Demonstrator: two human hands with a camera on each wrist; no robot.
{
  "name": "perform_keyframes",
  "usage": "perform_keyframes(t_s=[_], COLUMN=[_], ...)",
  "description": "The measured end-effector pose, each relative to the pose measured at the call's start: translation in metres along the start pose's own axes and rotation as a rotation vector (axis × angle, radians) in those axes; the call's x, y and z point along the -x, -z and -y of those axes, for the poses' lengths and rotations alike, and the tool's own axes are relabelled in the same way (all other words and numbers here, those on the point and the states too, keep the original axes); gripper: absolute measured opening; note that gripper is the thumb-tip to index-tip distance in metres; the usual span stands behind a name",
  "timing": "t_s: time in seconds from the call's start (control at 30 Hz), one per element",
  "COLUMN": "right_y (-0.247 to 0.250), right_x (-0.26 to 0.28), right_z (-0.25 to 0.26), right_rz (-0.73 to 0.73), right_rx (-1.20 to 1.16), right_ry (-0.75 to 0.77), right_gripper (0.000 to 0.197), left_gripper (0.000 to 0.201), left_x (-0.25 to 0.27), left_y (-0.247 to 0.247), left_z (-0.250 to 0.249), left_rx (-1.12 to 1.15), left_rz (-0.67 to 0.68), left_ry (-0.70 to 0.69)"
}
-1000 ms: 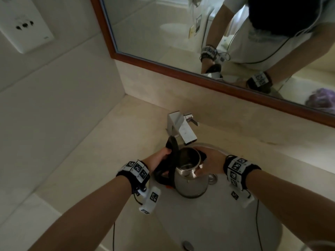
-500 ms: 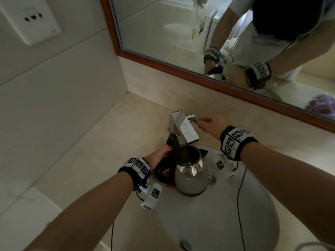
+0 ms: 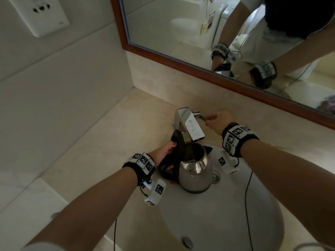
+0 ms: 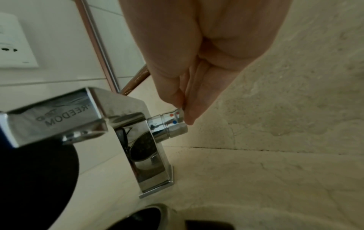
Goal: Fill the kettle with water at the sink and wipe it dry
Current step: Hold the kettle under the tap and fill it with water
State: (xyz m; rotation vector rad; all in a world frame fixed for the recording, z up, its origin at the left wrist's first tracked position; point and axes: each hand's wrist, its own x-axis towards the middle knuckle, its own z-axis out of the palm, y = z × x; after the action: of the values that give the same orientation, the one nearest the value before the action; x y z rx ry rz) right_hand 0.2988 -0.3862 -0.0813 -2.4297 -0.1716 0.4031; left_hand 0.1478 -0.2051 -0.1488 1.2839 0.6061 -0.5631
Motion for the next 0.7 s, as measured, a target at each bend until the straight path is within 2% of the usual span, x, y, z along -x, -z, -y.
perform_keyframes(t_s=[0.17, 0.23, 0.53, 0.7], right_y=[-0.0028, -0.0023, -0.0024, -0.0008], right_x=[-0.0028, -0.0041, -0.0031, -0.0013], right_z=[-0.0040, -0.0041, -0.0039, -0.0028], right_rz=[-0.009, -0.009, -0.024, -0.029], right_rx=[-0.038, -0.035, -0.029, -0.022], right_ry=[-0.015, -0.014, -0.015, -0.001], right_gripper=[0.025, 0.024, 0.022, 0.022], left_gripper=[0.088, 0.091, 0.083, 0.068], left_x=[0.0012, 0.0002, -0.0002, -0.0013], left_y=[0.0004, 0.0007, 0.0031, 0.0034], left_z=[-0.0007, -0.0006, -0.0007, 0.0001], left_rx=[-0.012, -0.013, -0.055, -0.058], left_rz=[-0.028, -0.033, -0.010, 0.007], left_ry=[-0.016, -0.026, 0.000, 0.005])
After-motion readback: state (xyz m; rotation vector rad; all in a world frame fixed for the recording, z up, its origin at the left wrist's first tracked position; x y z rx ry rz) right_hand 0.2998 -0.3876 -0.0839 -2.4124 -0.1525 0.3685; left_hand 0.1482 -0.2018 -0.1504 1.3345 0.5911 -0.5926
